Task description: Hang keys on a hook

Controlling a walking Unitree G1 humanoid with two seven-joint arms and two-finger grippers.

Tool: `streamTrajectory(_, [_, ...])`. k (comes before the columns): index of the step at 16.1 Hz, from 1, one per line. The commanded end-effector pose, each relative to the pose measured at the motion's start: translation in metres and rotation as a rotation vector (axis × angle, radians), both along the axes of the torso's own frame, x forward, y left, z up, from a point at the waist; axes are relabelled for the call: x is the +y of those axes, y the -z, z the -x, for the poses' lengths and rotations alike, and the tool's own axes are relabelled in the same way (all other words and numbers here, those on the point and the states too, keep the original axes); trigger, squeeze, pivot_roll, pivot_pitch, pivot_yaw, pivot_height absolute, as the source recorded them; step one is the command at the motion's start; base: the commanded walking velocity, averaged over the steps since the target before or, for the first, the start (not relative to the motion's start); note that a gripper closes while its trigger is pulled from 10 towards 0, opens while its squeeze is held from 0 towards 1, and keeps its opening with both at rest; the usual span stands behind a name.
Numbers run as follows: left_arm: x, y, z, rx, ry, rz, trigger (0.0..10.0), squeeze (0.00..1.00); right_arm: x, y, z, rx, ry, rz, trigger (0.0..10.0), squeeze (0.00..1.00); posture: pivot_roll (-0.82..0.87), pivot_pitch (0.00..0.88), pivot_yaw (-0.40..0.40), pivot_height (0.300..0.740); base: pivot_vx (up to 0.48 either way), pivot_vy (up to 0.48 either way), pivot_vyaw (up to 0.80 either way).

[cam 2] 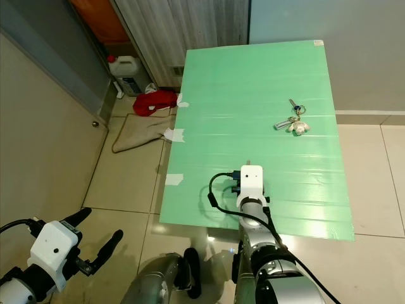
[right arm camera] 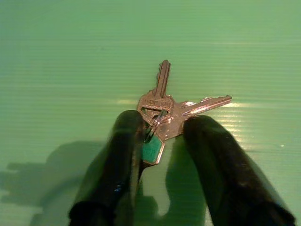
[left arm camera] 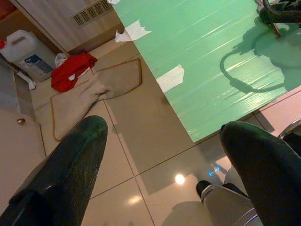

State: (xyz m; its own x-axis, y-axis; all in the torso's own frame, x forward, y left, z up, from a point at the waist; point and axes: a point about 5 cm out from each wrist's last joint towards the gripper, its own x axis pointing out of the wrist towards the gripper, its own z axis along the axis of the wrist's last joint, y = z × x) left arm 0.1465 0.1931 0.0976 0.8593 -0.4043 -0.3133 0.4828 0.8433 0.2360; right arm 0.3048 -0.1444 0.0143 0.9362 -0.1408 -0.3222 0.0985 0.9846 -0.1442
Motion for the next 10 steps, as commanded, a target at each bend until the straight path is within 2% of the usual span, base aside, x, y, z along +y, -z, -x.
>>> streamTrajectory(1, [0.0043, -0.0011, 0.0042, 0.011, -0.014, -0.019, 10.0, 0.00, 0.0065, 0.0106, 0.0102, 0.035, -0.026, -0.005, 0.0, 0.00, 0.17, 0.336, 0.205, 0.740, 0.000, 0.000, 0.00])
streamTrajectory(10, [0.0038, 0.0004, 0.0030, 0.006, -0.020, -0.020, 10.0, 0.00, 0.0057, 0.0122, 0.0148, 0.015, -0.042, 0.012, 0.0, 0.00, 0.16, 0.334, 0.196, 0.740, 0.000, 0.000, 0.00])
